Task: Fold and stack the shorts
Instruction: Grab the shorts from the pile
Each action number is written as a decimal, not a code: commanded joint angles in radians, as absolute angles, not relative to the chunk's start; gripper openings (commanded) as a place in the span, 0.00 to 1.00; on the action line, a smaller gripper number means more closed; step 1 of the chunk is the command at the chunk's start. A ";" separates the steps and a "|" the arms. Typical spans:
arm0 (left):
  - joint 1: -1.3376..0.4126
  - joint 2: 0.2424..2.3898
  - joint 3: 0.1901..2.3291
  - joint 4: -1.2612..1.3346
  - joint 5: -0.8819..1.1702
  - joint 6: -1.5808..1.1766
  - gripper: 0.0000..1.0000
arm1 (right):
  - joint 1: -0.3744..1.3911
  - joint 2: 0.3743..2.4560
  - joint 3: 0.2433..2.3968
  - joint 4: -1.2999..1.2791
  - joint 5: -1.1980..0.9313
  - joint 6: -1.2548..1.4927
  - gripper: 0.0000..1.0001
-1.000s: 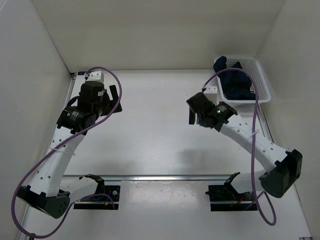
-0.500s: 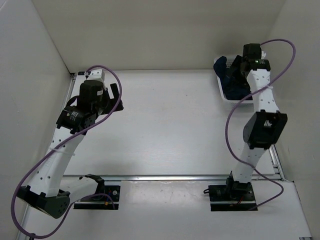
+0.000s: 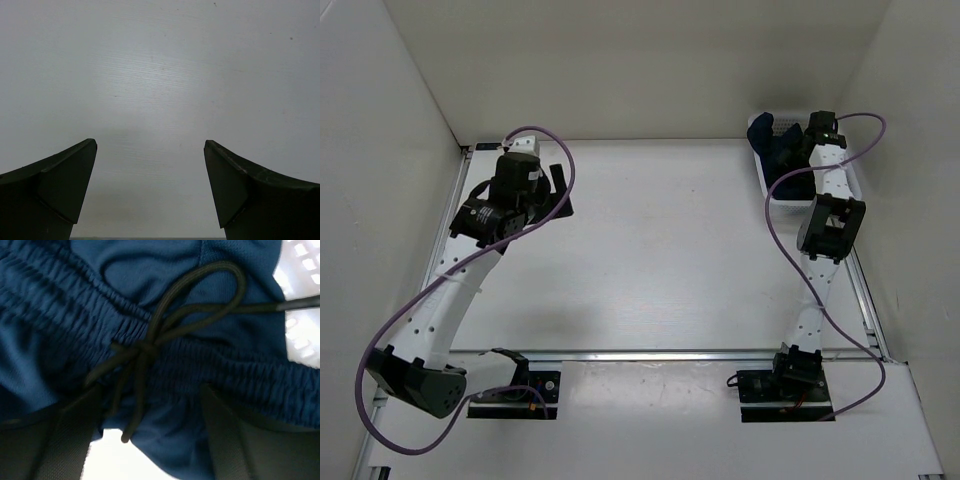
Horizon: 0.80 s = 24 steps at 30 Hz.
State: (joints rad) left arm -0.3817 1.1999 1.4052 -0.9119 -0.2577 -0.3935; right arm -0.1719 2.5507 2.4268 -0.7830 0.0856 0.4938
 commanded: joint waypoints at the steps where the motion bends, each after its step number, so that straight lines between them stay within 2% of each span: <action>1: -0.376 1.212 1.434 -0.907 -0.320 -0.419 1.00 | -0.172 2.551 2.450 -0.663 0.017 0.523 0.73; 2: -0.376 1.212 1.434 -0.907 -0.333 -0.428 1.00 | -0.172 2.551 2.450 -0.663 0.006 0.523 0.68; 3: -0.376 1.212 1.434 -0.907 -0.344 -0.428 1.00 | -0.172 2.551 2.450 -0.652 -0.011 0.523 0.51; 7: -0.376 1.212 1.434 -0.907 -0.344 -0.428 1.00 | -0.172 2.517 2.410 -0.624 -0.055 0.494 0.00; 12: -0.376 1.212 1.425 -0.907 -0.324 -0.428 1.00 | -0.172 2.329 2.323 -0.606 -0.044 0.483 0.00; 18: -0.376 1.144 1.407 -0.916 -0.311 -0.428 1.00 | -0.161 2.079 2.351 -0.597 -0.097 0.465 0.00; 24: -0.376 1.080 1.407 -0.934 -0.340 -0.457 1.00 | -0.046 1.841 2.427 -0.558 -0.300 0.385 0.00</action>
State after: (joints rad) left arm -0.3813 1.1339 1.4002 -0.9184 -0.3141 -0.4263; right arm -0.1303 1.9820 2.3665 -0.6388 -0.1310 0.4603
